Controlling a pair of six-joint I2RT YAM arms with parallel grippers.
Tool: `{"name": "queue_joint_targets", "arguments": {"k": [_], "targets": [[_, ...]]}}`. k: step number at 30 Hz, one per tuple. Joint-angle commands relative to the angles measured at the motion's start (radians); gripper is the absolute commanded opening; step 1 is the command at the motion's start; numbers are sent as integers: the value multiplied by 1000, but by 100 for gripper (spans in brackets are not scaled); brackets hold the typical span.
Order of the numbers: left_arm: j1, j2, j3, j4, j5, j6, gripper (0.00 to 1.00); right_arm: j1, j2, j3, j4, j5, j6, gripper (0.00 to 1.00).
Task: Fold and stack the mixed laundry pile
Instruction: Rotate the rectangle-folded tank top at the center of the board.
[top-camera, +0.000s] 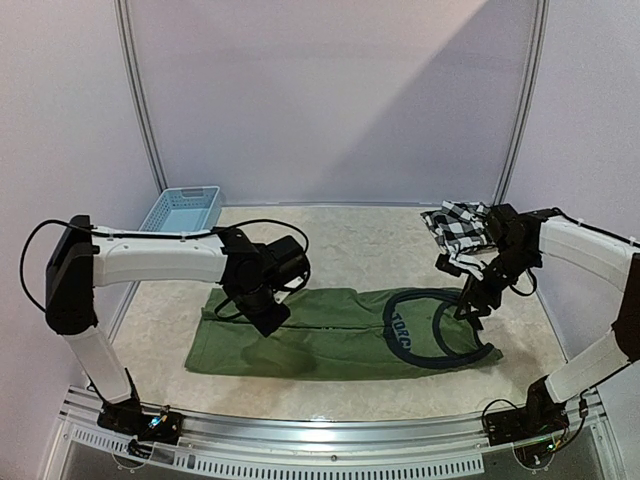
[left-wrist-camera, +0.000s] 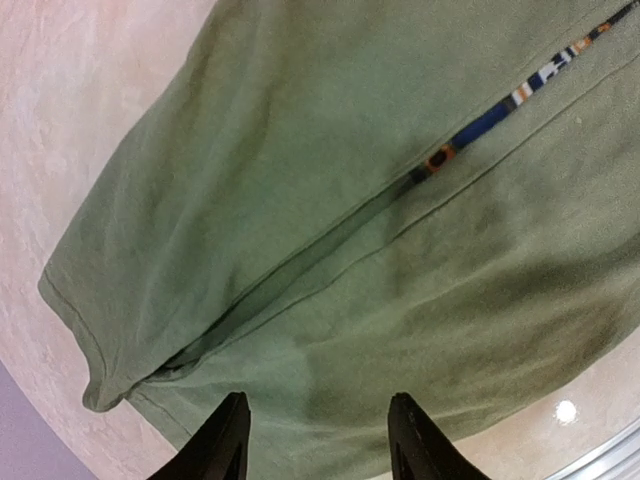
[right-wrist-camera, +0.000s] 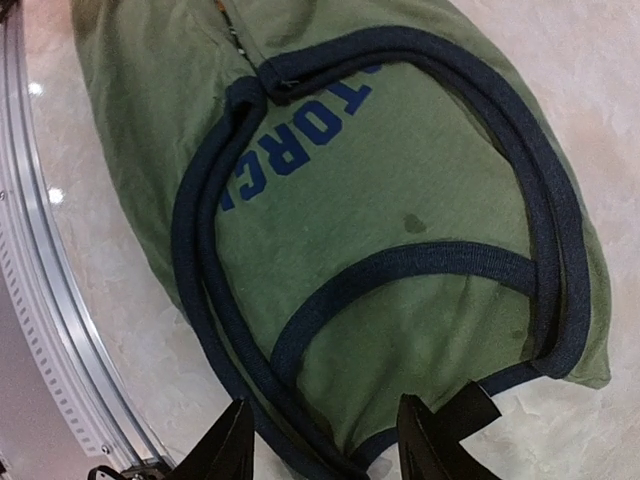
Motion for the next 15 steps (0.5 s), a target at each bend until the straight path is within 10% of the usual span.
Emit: {"name": "queue_joint_targets", "arguments": {"k": [1,15], "targets": [[-22,-59,-57,-23,-4,-50,48,30,103,-17,62,136,101,47],[-56,-92,-273,108,132,-194,47,86,464,145,189,332,154,33]]}}
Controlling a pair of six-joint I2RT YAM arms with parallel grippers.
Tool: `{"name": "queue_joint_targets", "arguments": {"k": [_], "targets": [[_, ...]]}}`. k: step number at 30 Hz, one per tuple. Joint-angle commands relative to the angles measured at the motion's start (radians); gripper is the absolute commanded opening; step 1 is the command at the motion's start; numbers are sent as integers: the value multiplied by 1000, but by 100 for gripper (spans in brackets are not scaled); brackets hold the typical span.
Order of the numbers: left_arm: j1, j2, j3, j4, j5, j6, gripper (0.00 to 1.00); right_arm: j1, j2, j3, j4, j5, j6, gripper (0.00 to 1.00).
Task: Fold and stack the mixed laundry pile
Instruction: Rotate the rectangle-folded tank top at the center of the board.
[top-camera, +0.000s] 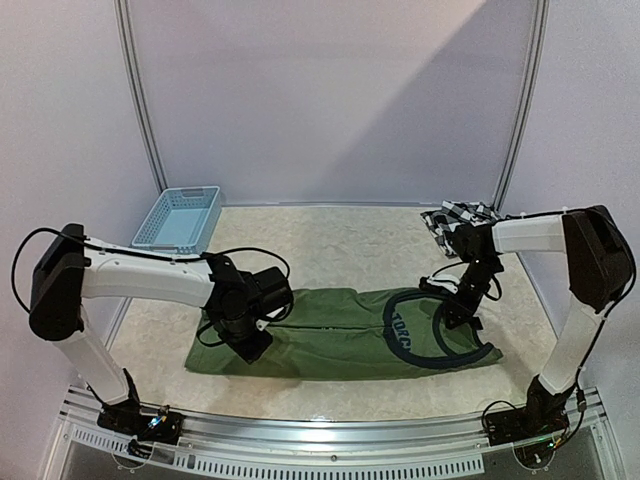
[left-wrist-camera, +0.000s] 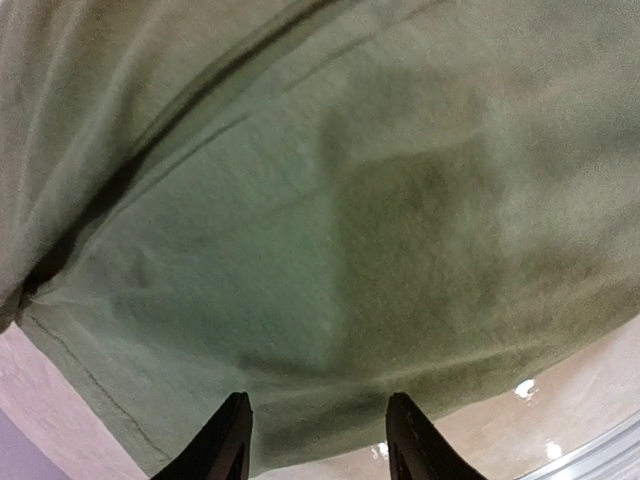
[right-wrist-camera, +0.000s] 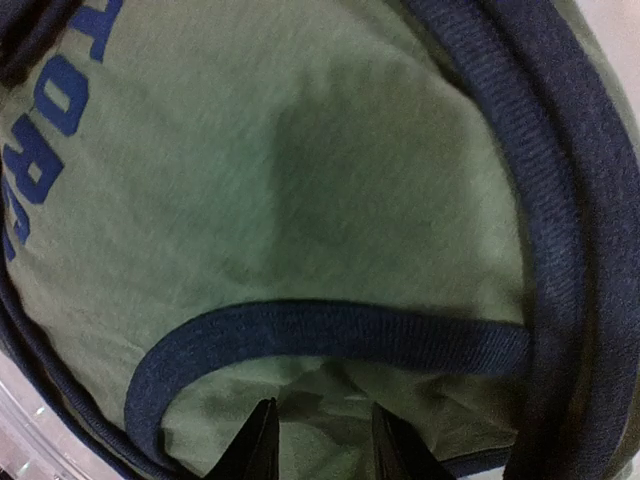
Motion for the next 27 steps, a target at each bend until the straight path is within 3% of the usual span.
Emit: {"name": "queue_joint_targets", "arguments": {"k": [1,9,19,21,22,23,27], "targets": [[-31,-7,-49,86,67,-58,47,24,119,109,64,102,20,33],[-88,-100,-72,73,67,-145,46,27,390,490,-14,178,24,30],[-114,-214,-13,-80,-28,-153,49,76,704,1047,-144,249,-8,31],[-132,-203,-13,-93,-21,-137,51,75,703,1083,-151,265,8,36],[-143,-198,-14,-100,-27,-131,67,74,668,1073,-149,269,13,38],[-151,-192,-16,-107,-35,-125,75,73,639,1053,-146,271,17,41],[-157,-136,-32,-120,-38,-84,74,74,430,930,-130,253,38,49]]}}
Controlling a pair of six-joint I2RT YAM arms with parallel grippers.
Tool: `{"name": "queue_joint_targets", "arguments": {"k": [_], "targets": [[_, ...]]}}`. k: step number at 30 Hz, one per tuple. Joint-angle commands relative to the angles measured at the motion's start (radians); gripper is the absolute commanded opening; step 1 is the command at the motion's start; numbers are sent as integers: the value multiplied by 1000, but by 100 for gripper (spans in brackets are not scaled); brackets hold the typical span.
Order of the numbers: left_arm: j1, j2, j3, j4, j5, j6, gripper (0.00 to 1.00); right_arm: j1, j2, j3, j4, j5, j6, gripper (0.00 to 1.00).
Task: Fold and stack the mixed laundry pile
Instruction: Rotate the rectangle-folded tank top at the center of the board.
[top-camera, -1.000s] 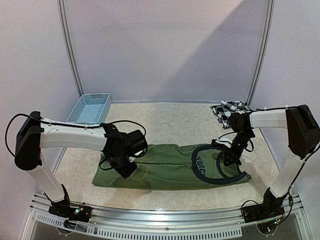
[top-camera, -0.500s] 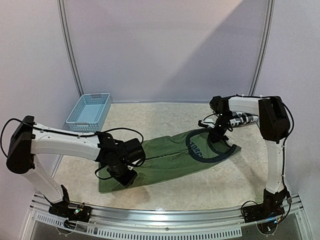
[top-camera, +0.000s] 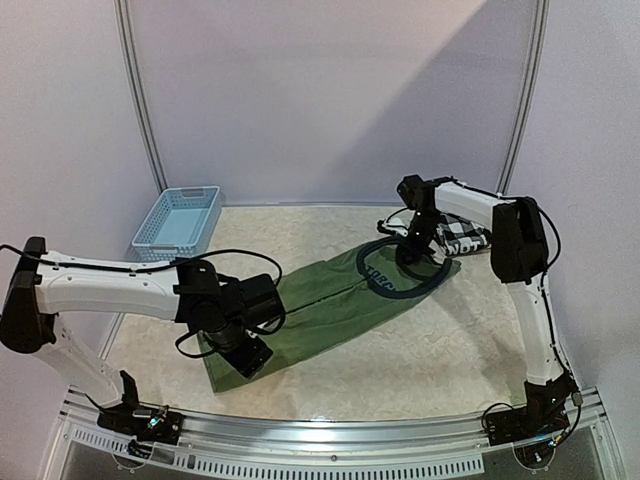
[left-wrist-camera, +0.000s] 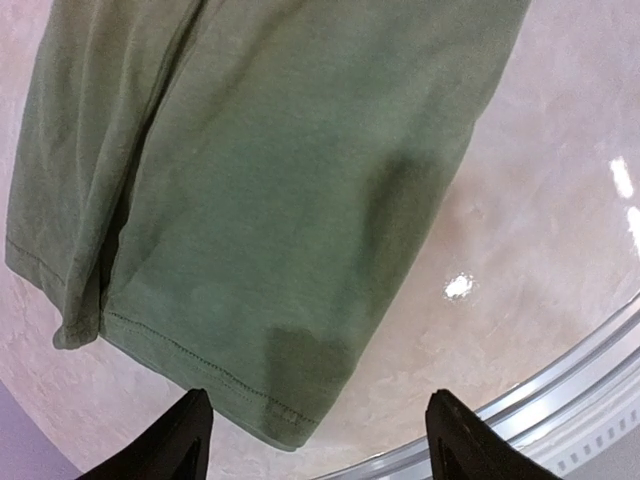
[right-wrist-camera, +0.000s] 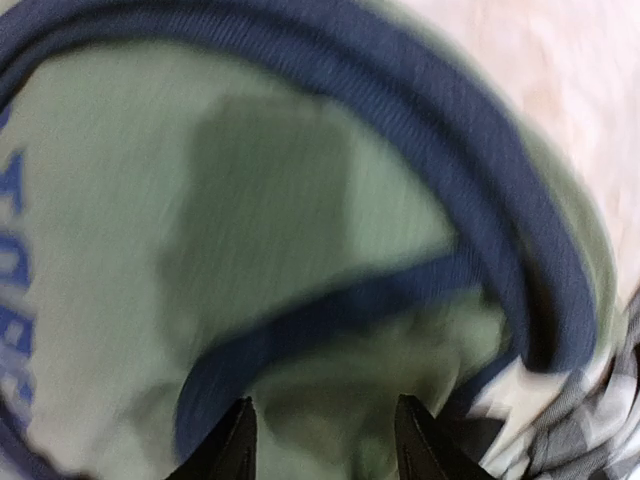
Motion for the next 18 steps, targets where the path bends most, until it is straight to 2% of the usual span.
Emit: {"name": "queue_joint_targets", "arguments": {"k": [1,5,9,14,17,18], "targets": [[-20,70,-11,-39,-15,48,72,1,-236,-108,-21,3,37,51],[-28,137,-21,-44,-10,58,60,1,-429,-264,2,-60,74,52],[-32,173,-38,-43,-2,55,46,2,-530,-411,26,-103,93,53],[-34,209,-55,-15,51,62,45,1,-586,-538,56,-121,106,53],[-39,251,-49,-15,63,68,47,2,-552,-551,51,-129,114,53],[-41,265,-46,-17,63,68,44,2,-537,-552,52,-132,116,52]]}}
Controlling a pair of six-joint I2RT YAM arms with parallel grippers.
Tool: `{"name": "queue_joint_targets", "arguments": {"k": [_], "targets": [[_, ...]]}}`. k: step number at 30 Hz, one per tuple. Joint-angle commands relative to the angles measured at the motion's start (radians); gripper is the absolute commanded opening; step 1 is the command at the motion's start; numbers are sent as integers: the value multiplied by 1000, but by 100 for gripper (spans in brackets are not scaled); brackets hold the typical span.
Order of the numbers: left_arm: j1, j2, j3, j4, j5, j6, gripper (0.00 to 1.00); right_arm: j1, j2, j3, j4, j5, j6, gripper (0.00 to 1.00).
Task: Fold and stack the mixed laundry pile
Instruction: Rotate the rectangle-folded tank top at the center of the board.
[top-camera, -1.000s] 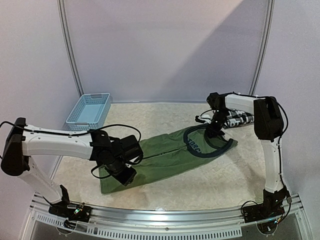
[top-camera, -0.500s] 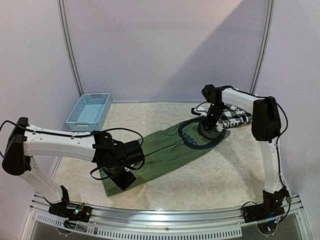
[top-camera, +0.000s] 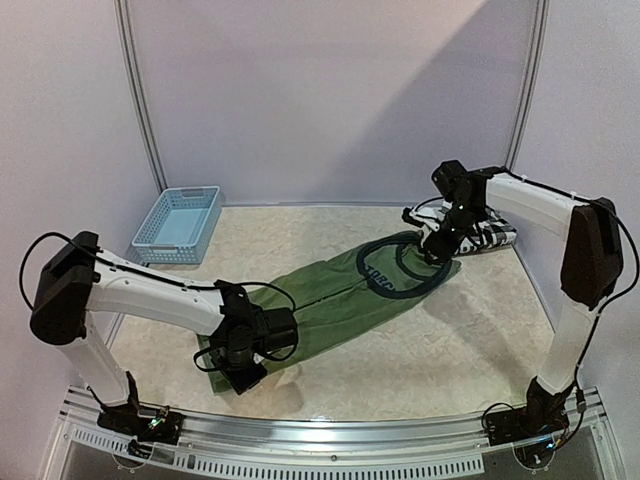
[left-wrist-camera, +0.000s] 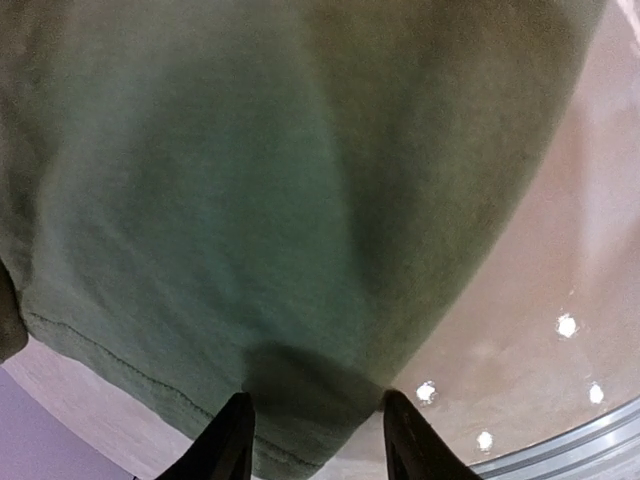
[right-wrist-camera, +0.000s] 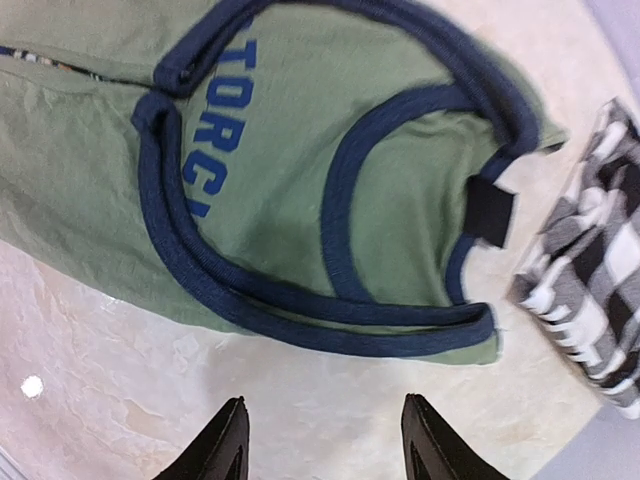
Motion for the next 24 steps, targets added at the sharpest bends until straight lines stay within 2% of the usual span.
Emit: {"name": "queue_joint_targets", "arguments": {"k": [1,6,7,13,19,24], "targets": [[-25,62,-2,7,32,14,38,2,73,-21,10,-38,31,52],[-40,88,17,16,75,18,3,4,159,-14,28,-17,52,49],[-45,86,26,10,82,20,0,4,173,-9,21,-16,54,48],[-68,56,81,-46,99,24,0,36,253,8,22,-7,59,45],[-70,52,154,-107,87,44,0,51,354,117,4,64,79,45],[-73,48,203,-158,102,62,0,51,319,99,3,77,91,45]]}}
